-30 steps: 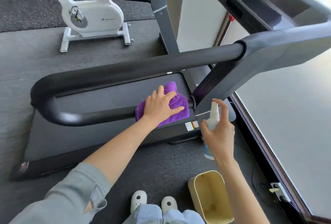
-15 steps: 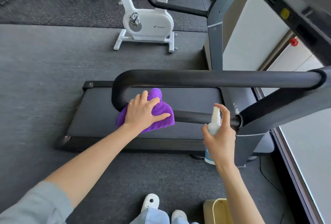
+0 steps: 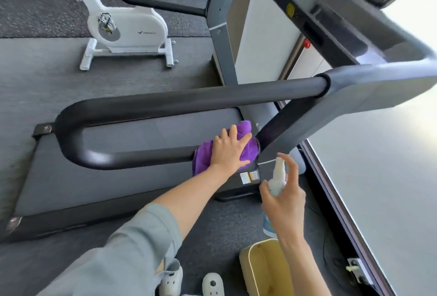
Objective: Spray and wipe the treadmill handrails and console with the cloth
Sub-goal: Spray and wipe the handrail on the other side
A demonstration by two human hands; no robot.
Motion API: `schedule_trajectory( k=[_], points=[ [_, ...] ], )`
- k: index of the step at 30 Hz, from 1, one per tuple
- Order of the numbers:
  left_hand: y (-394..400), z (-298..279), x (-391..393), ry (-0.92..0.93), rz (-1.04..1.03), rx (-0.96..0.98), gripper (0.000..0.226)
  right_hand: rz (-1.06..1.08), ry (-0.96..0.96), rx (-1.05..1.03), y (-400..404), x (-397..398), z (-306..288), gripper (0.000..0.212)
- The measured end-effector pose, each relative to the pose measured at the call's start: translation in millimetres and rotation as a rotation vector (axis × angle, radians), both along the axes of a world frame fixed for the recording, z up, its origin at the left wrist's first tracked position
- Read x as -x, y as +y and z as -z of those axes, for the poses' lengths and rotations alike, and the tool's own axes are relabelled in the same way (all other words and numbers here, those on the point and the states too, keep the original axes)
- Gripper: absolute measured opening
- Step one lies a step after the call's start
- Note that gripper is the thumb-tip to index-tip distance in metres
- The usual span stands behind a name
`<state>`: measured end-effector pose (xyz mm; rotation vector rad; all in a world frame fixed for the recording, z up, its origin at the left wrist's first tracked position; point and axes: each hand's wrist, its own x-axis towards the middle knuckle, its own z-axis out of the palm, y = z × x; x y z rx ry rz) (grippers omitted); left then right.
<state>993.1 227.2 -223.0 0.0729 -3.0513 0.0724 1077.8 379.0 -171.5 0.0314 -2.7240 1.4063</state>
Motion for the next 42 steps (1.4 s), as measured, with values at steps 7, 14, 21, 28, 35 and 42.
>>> schedule_trajectory(
  k=[7,14,21,28,35,42],
  points=[
    [-31,0,-11,0.055,0.079,-0.140,0.068,0.009,-0.036,-0.028,18,3,2,0.064],
    [-110,-5,-84,0.260,-0.015,-0.126,0.065,-0.057,-0.037,0.028,-6,1,3,0.062],
    [-143,-3,-165,0.535,-0.359,-0.226,0.058,-0.177,-0.047,0.038,-31,-8,10,0.064],
    [-130,-14,-221,1.012,-0.643,-0.666,0.058,-0.247,-0.033,0.006,-44,-1,12,0.063],
    [-181,-66,-178,1.115,-0.652,-0.810,0.076,-0.298,-0.023,0.003,-65,-2,7,0.064],
    [-199,-32,-169,1.160,-0.701,-0.897,0.075,-0.332,-0.045,-0.001,-74,-1,7,0.063]
  ],
)
